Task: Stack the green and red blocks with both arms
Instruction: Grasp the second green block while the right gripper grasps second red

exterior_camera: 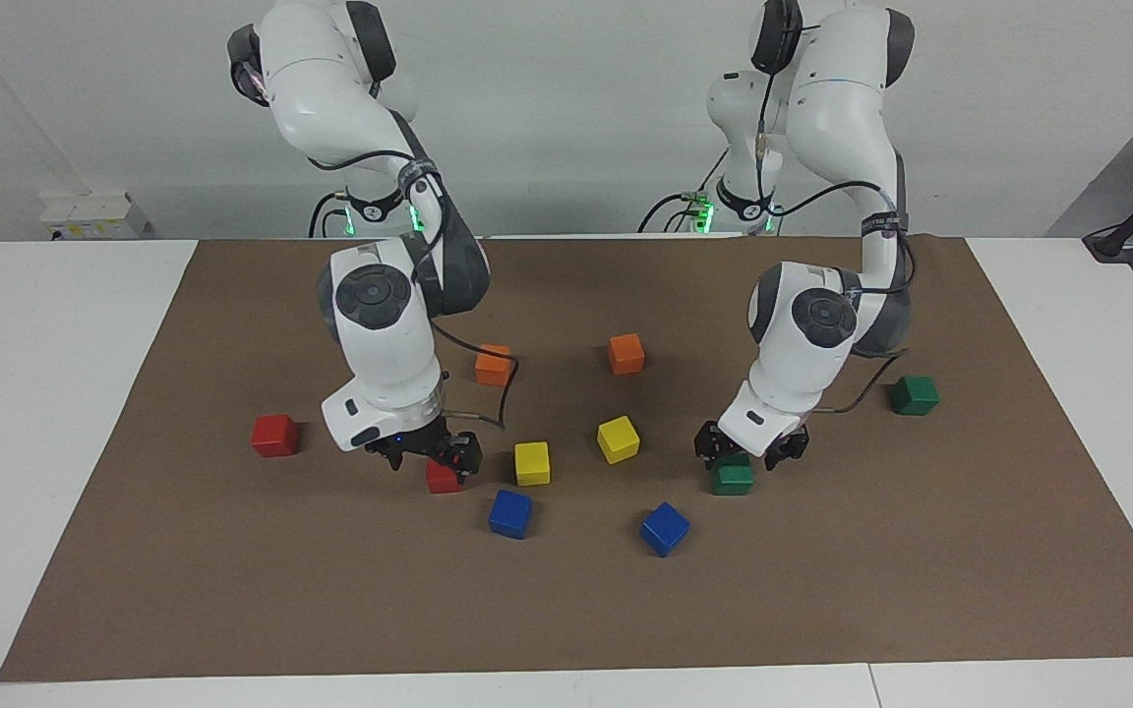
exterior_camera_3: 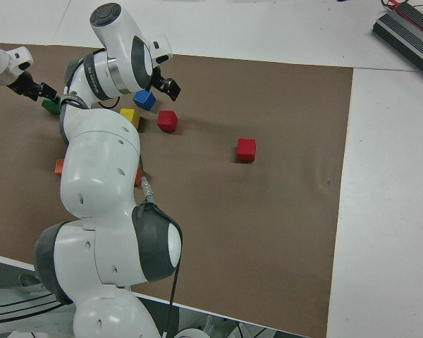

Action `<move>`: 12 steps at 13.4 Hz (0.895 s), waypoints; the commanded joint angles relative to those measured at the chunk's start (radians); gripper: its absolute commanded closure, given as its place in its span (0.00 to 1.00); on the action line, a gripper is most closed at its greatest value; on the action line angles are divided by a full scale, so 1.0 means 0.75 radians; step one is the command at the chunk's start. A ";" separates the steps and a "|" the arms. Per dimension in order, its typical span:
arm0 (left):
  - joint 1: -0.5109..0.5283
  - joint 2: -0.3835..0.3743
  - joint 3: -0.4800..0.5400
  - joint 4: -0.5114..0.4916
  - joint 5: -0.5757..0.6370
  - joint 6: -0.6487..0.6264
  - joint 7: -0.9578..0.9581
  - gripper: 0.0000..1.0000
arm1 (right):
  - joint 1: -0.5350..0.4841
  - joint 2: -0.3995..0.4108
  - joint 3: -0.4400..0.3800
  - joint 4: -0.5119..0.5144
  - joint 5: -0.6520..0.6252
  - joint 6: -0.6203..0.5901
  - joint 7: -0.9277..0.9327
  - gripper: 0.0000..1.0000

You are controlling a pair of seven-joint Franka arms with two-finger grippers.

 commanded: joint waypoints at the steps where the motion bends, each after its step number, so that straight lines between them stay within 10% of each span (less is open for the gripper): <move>1: -0.014 0.010 0.021 -0.024 0.032 0.069 -0.026 0.00 | -0.005 -0.015 0.005 -0.103 -0.018 0.087 -0.007 0.00; 4: -0.016 0.012 0.021 -0.061 0.032 0.122 -0.026 0.00 | 0.003 -0.056 0.005 -0.234 -0.020 0.203 -0.138 0.00; 8: -0.014 0.010 0.021 -0.075 0.040 0.141 -0.026 1.00 | -0.001 -0.103 0.005 -0.386 -0.018 0.336 -0.292 0.00; 12: 0.037 -0.017 0.021 -0.053 0.053 0.078 -0.014 1.00 | -0.009 -0.119 0.005 -0.455 -0.018 0.397 -0.347 0.00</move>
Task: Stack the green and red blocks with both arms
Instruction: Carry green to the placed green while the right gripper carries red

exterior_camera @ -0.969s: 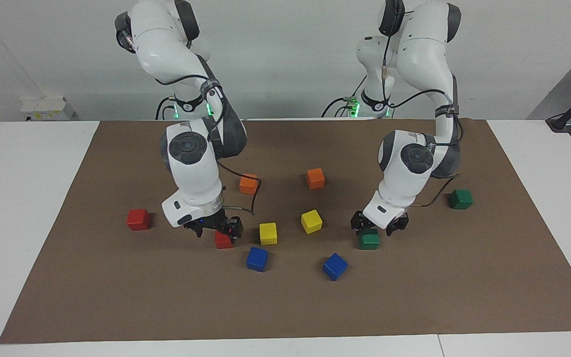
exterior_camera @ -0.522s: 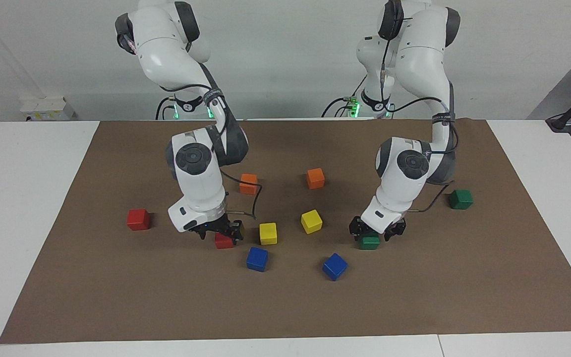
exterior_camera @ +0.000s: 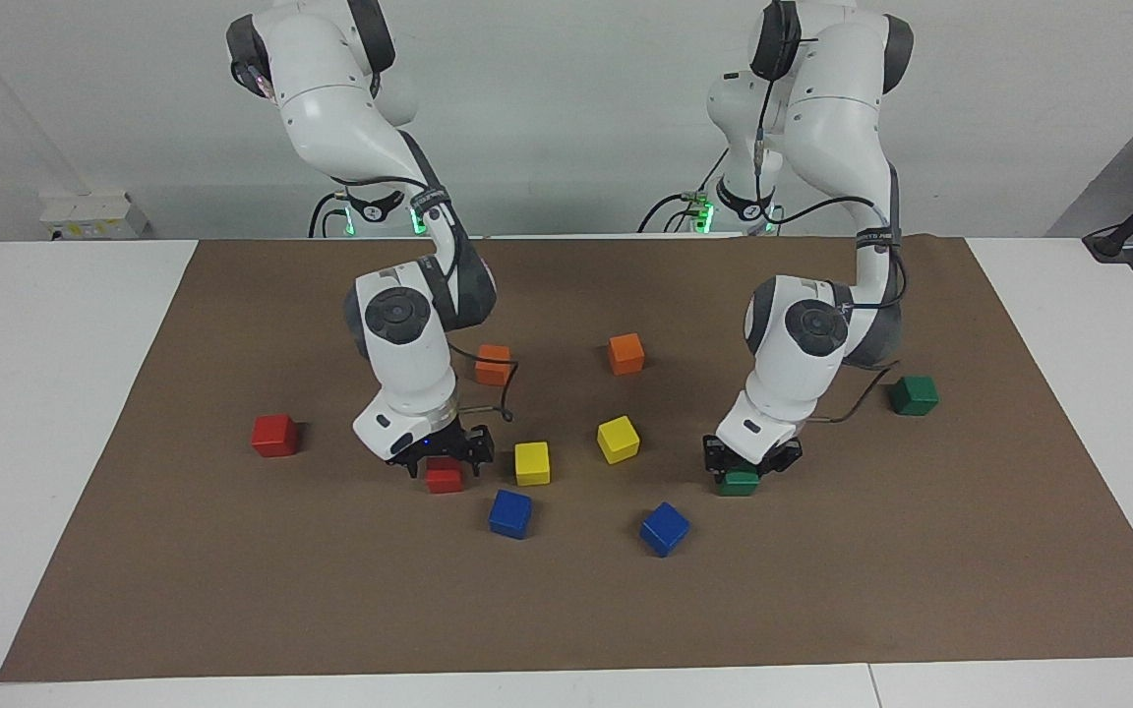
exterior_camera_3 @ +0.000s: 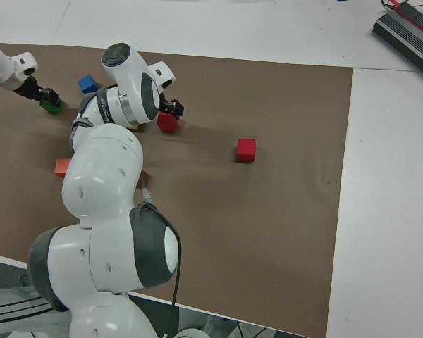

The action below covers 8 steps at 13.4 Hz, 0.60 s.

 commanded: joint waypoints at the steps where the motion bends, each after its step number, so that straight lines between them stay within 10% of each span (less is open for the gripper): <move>1: 0.093 -0.076 0.001 -0.001 0.034 -0.081 0.003 1.00 | -0.016 -0.057 0.004 -0.101 -0.017 0.065 -0.028 0.00; 6: 0.420 -0.367 0.001 -0.121 0.002 -0.351 0.507 1.00 | -0.024 -0.068 0.004 -0.159 -0.015 0.139 -0.030 0.05; 7: 0.493 -0.414 -0.003 -0.194 0.002 -0.331 0.587 1.00 | -0.028 -0.068 0.004 -0.163 -0.015 0.139 -0.032 0.22; 8: 0.549 -0.449 -0.003 -0.245 -0.003 -0.294 0.690 1.00 | -0.040 -0.068 0.004 -0.159 -0.015 0.133 -0.034 0.94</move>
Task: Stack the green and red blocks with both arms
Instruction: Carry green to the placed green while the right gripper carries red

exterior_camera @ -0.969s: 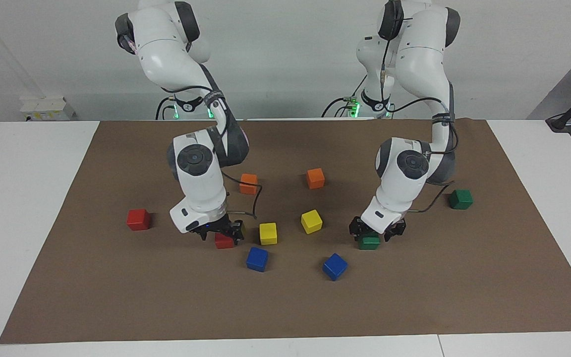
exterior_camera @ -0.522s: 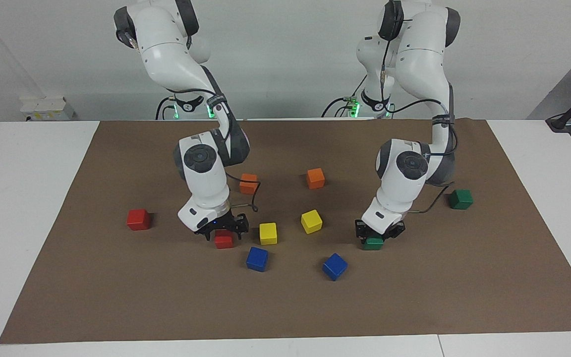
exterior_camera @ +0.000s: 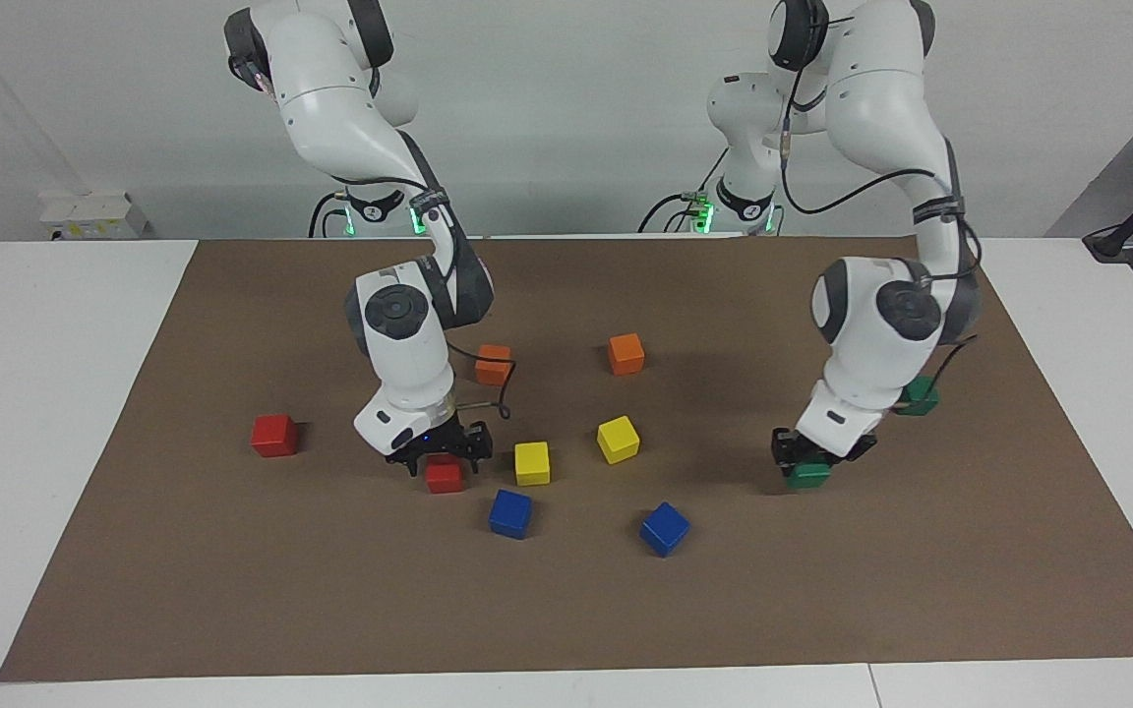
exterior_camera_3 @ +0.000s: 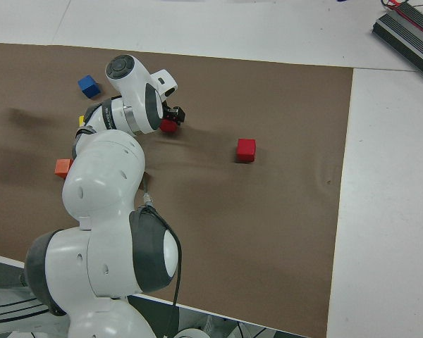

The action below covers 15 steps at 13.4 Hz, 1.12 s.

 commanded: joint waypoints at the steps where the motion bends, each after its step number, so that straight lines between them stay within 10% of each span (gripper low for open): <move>1: 0.134 -0.118 -0.014 -0.189 -0.019 0.084 0.221 1.00 | -0.031 -0.040 0.009 -0.043 -0.015 0.012 -0.025 1.00; 6: 0.251 -0.186 -0.014 -0.410 -0.105 0.307 0.424 1.00 | -0.100 -0.080 0.007 0.286 -0.017 -0.482 -0.147 1.00; 11: 0.249 -0.173 -0.014 -0.447 -0.115 0.334 0.514 1.00 | -0.341 -0.268 0.007 0.160 0.002 -0.573 -0.536 1.00; 15: 0.253 -0.188 -0.014 -0.502 -0.117 0.362 0.523 1.00 | -0.493 -0.324 0.007 -0.028 0.006 -0.340 -0.649 1.00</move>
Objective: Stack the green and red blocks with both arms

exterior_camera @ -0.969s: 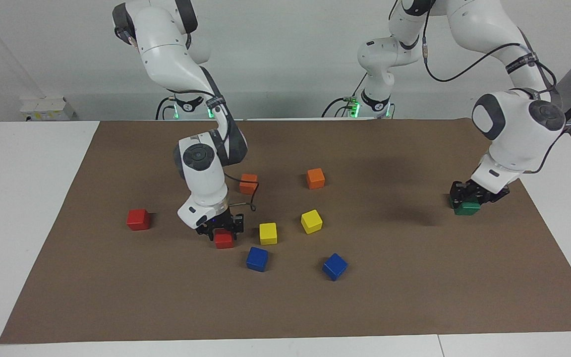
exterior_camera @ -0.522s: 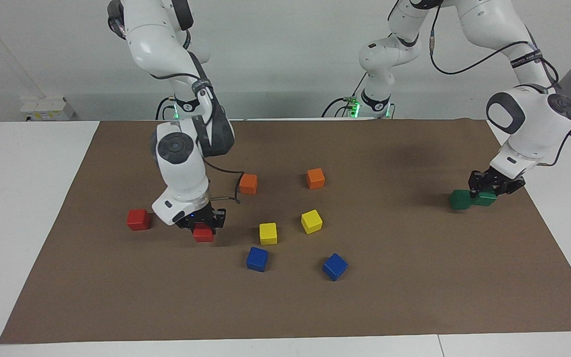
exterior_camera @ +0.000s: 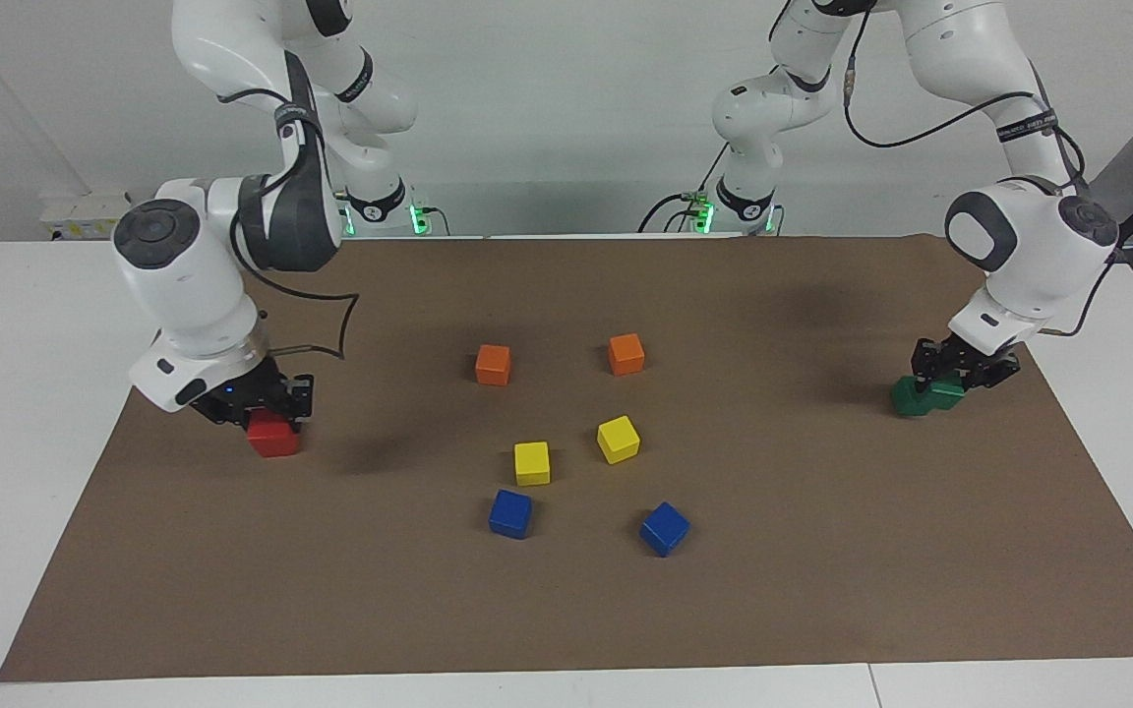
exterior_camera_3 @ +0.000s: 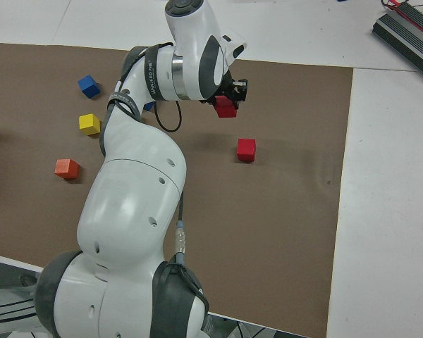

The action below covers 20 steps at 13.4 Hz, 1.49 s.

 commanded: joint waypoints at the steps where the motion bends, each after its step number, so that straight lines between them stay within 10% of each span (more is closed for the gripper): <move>1: 0.019 -0.068 -0.003 -0.116 -0.038 0.074 0.042 1.00 | -0.078 -0.070 0.018 -0.210 0.010 0.226 -0.045 1.00; 6: 0.028 -0.076 -0.001 -0.135 -0.050 0.088 0.052 1.00 | -0.098 -0.113 0.018 -0.383 0.055 0.378 -0.017 1.00; 8: 0.030 -0.076 -0.001 -0.133 -0.050 0.084 0.077 0.01 | -0.098 -0.123 0.018 -0.411 0.055 0.402 -0.019 1.00; 13: 0.025 -0.068 -0.001 -0.092 -0.050 0.027 0.073 0.00 | -0.100 -0.156 0.018 -0.501 0.057 0.431 -0.013 1.00; 20: -0.003 -0.033 -0.001 0.386 -0.048 -0.425 0.050 0.00 | -0.131 -0.168 0.018 -0.524 0.057 0.431 -0.021 1.00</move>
